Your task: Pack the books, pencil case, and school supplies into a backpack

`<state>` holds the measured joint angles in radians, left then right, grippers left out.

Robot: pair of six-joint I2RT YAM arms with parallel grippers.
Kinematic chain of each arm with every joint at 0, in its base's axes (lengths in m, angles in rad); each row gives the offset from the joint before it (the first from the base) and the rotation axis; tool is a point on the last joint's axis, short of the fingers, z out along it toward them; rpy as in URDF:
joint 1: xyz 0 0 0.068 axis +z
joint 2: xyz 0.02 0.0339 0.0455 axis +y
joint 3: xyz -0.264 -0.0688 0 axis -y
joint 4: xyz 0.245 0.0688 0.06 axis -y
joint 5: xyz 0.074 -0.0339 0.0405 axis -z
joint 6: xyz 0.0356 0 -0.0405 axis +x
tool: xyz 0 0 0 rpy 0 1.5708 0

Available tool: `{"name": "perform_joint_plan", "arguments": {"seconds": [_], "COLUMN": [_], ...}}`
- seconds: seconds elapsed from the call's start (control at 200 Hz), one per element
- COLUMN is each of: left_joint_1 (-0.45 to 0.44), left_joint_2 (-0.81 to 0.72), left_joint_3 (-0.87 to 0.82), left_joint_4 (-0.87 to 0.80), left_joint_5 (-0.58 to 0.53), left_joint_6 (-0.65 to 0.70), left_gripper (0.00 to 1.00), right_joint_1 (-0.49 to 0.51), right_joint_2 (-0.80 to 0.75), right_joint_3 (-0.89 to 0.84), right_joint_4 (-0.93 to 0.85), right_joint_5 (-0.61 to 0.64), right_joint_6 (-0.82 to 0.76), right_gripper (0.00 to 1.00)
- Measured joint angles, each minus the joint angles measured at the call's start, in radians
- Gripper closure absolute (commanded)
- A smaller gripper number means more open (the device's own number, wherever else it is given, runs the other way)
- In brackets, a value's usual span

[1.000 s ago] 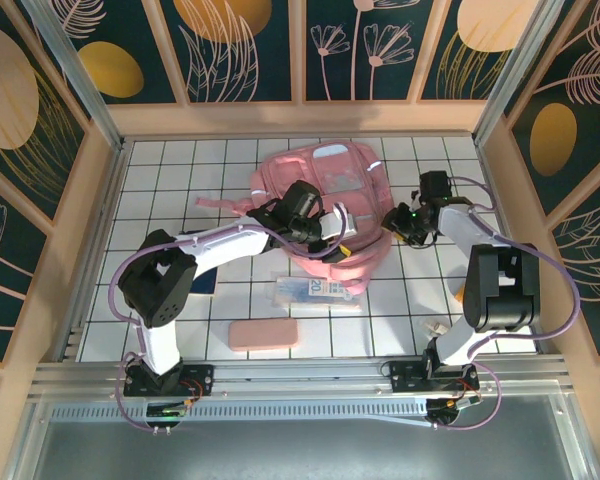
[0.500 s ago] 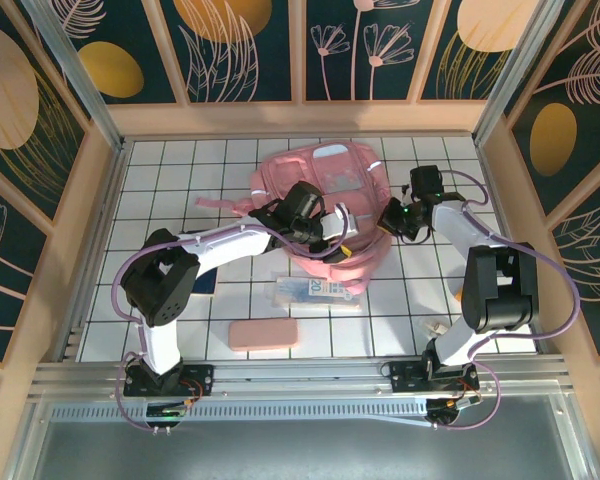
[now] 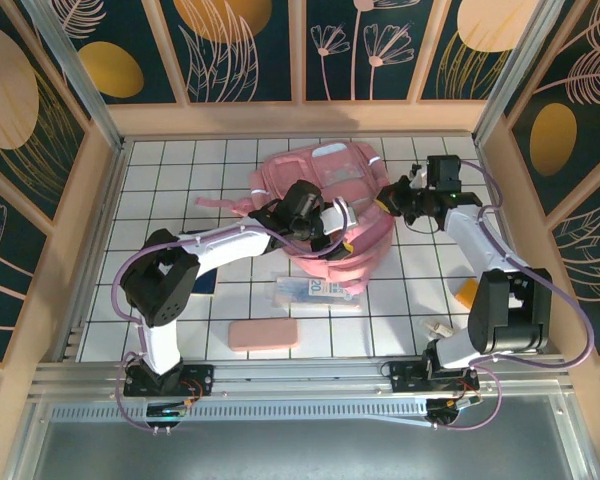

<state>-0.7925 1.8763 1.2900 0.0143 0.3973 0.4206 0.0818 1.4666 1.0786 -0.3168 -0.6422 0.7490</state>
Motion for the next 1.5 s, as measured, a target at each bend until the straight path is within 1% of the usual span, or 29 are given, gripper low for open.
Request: {"name": "perform_joint_plan", "arguments": {"seconds": [0.145,0.19,0.21,0.295,0.315,0.335,0.35,0.355,0.36,0.505,0.611,0.686,0.761,0.841,0.896,0.966,1.031,1.146,1.161,1.196,1.221,1.231,1.281,1.286,1.301,1.376,1.501], "left_joint_1": [0.000,0.000,0.000,0.000,0.001,0.002,0.002,0.002,0.002,0.004,0.006,0.006,0.006,0.005,0.006,0.008,0.009,0.012,0.012,0.013,0.014,0.014,0.016,0.016,0.017,0.018,0.018], "left_joint_2": [-0.011,-0.013,-0.014,-0.016,-0.017,-0.017,-0.018,-0.018,-0.018,-0.032,-0.048,-0.055,-0.060,-0.060,-0.060,-0.060,-0.064,-0.068,-0.069,-0.071,-0.074,-0.075,-0.082,-0.083,-0.086,-0.092,-0.092], "left_joint_3": [-0.006,-0.006,-0.006,-0.006,-0.006,-0.006,-0.006,-0.006,-0.006,-0.007,-0.017,-0.017,-0.017,-0.017,-0.017,-0.022,-0.036,-0.050,-0.050,-0.051,-0.055,-0.056,-0.069,-0.071,-0.076,-0.101,-0.126], "left_joint_4": [0.016,0.021,0.024,0.034,0.038,0.040,0.042,0.042,0.042,0.063,0.100,0.117,0.126,0.150,0.190,0.258,0.332,0.423,0.431,0.447,0.457,0.461,0.481,0.485,0.491,0.516,0.529], "left_joint_5": [-0.081,-0.100,-0.110,-0.156,-0.167,-0.182,-0.189,-0.193,-0.200,-0.350,-0.459,-0.512,-0.545,-0.587,-0.620,-0.663,-0.695,-0.717,-0.717,-0.712,-0.706,-0.702,-0.682,-0.680,-0.674,-0.650,-0.621], "left_joint_6": [0.000,0.000,0.001,-0.001,0.011,0.008,0.014,0.013,0.012,0.049,0.106,0.163,0.228,0.300,0.348,0.410,0.485,0.603,0.615,0.647,0.671,0.680,0.719,0.723,0.733,0.766,0.808], "left_gripper": [0.23,0.27,0.31,0.59,0.69,0.83,0.96,0.99,1.00,1.00,1.00,1.00,1.00,1.00,1.00,1.00,1.00,1.00,1.00,1.00,1.00,1.00,1.00,1.00,1.00,1.00,1.00], "right_joint_1": [-0.001,-0.002,-0.002,-0.004,-0.005,-0.005,-0.006,-0.006,-0.006,-0.009,-0.004,0.009,0.026,0.040,0.045,0.047,0.050,0.089,0.097,0.122,0.135,0.142,0.159,0.159,0.161,0.158,0.154], "right_joint_2": [-0.018,-0.025,-0.028,-0.045,-0.048,-0.053,-0.056,-0.057,-0.058,-0.087,-0.138,-0.174,-0.200,-0.217,-0.230,-0.253,-0.280,-0.352,-0.362,-0.387,-0.402,-0.408,-0.429,-0.430,-0.433,-0.422,-0.340], "right_joint_3": [0.000,0.000,0.000,-0.002,-0.003,-0.005,-0.007,-0.007,-0.008,-0.044,-0.139,-0.216,-0.269,-0.295,-0.302,-0.306,-0.317,-0.392,-0.406,-0.451,-0.481,-0.495,-0.558,-0.562,-0.578,-0.622,-0.582], "right_joint_4": [0.059,0.079,0.090,0.134,0.143,0.151,0.157,0.157,0.158,0.171,0.222,0.262,0.288,0.290,0.287,0.288,0.309,0.419,0.438,0.492,0.528,0.544,0.629,0.636,0.659,0.737,0.770], "right_joint_5": [-0.038,-0.044,-0.046,-0.052,-0.052,-0.051,-0.051,-0.051,-0.050,-0.017,0.003,0.015,0.030,0.060,0.092,0.124,0.130,0.161,0.168,0.183,0.189,0.193,0.206,0.206,0.209,0.228,0.238], "right_joint_6": [0.085,0.113,0.123,0.170,0.175,0.179,0.183,0.183,0.182,0.151,0.101,0.059,0.012,-0.067,-0.132,-0.230,-0.332,-0.558,-0.590,-0.673,-0.729,-0.752,-0.856,-0.866,-0.893,-1.059,-1.299], "right_gripper": [1.00,1.00,1.00,1.00,1.00,1.00,1.00,1.00,1.00,1.00,1.00,1.00,0.89,0.83,0.76,0.70,0.67,0.59,0.58,0.50,0.48,0.45,0.42,0.40,0.38,0.38,0.37]}}
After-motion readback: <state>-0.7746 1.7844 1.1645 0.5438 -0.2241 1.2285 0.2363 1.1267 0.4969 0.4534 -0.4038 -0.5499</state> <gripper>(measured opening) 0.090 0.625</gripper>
